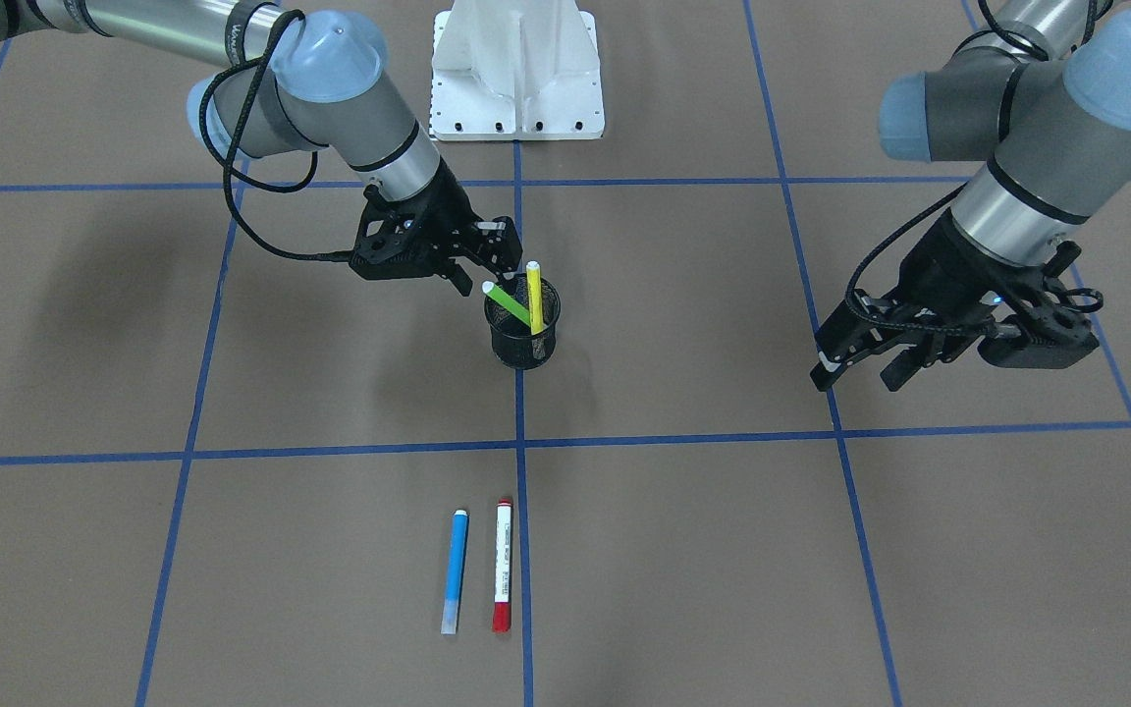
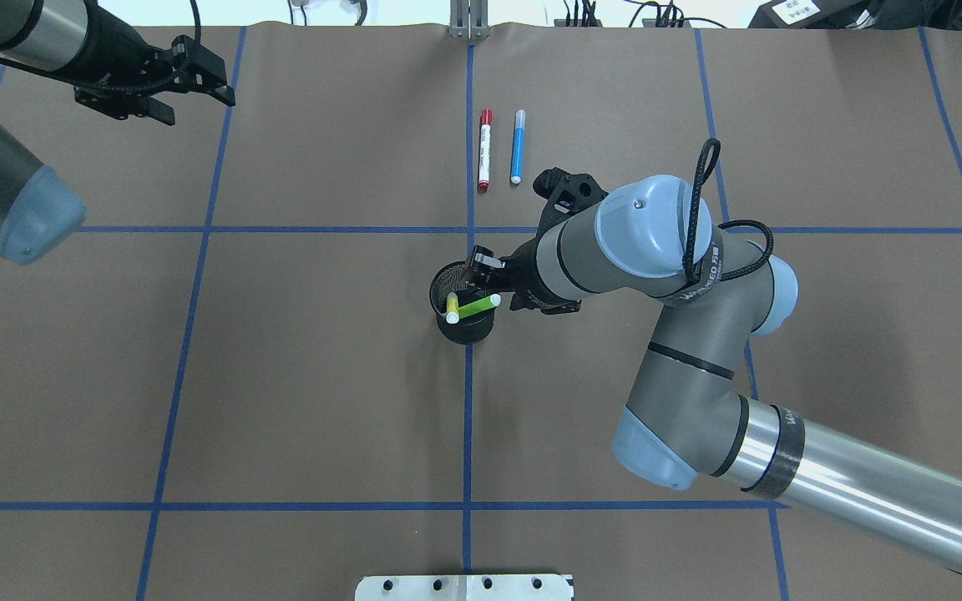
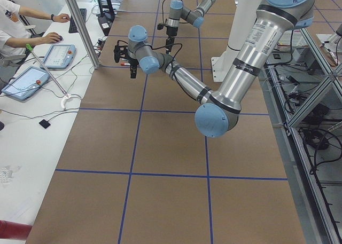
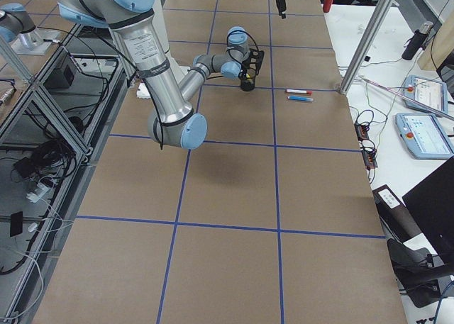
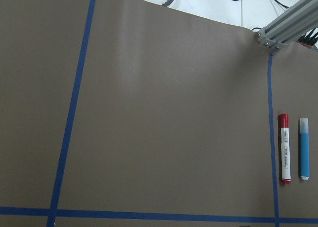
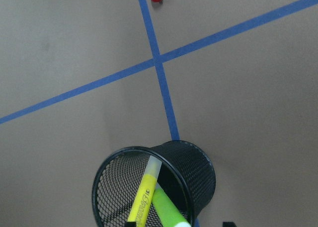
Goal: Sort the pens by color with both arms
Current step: 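Lower the right gripper into the cup and grasp the green highlighter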
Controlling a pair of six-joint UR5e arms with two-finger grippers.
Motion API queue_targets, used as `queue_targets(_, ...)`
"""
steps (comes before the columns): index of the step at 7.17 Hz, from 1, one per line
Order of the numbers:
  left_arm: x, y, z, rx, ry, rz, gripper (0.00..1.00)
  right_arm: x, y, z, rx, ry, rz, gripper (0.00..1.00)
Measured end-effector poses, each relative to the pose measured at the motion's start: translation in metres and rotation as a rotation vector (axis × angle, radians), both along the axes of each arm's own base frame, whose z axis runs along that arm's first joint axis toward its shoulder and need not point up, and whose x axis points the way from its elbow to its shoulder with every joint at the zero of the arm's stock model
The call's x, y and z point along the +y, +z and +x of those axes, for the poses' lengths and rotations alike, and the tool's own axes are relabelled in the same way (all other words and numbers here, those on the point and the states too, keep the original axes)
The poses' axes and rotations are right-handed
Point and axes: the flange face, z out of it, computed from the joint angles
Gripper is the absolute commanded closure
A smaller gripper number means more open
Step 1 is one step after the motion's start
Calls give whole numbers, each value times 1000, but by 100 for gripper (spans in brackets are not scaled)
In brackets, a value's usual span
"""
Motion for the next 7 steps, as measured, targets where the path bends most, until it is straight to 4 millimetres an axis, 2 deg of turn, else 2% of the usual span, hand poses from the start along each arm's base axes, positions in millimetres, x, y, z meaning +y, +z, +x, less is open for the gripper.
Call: queue_targets(7,1,-1,0,2,-1,1,12,-4,0,-4,5,10,-3,43)
